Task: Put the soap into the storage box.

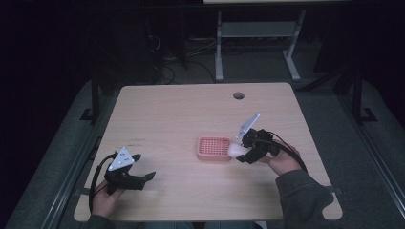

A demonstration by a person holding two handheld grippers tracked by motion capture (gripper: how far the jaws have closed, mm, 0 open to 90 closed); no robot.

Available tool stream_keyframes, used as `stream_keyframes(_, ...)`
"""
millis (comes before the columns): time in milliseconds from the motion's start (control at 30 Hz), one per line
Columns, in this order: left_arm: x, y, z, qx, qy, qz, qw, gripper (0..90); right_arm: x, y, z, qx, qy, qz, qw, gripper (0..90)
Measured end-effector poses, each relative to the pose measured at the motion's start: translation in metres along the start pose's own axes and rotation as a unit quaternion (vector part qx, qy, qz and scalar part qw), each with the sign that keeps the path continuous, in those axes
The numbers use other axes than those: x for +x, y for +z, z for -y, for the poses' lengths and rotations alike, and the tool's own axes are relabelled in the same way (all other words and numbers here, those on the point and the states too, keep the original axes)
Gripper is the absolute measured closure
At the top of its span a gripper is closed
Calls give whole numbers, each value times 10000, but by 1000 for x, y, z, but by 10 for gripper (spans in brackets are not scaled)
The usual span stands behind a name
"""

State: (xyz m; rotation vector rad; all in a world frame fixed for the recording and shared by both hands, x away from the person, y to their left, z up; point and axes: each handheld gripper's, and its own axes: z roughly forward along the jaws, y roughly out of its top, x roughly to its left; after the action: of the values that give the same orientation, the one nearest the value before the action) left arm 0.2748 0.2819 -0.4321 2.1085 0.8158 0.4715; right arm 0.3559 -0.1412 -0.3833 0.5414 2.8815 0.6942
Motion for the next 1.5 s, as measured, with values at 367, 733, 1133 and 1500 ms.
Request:
stream_keyframes(367,1,-1,0,22,31,7,10000,145,-4,0,-16,42,-101,-2,9999,488)
stream_keyframes(733,1,-1,0,18,29,10,10000,145,-8,5,-25,100,-134,-55,9998,488)
stream_keyframes(1133,0,0,0,-3,5,11,10000,145,-10,11,-37,73,-221,-69,9997,488)
stream_keyframes(1500,0,0,0,-5,14,15,10000,145,-11,20,-49,124,-290,-135,9994,488)
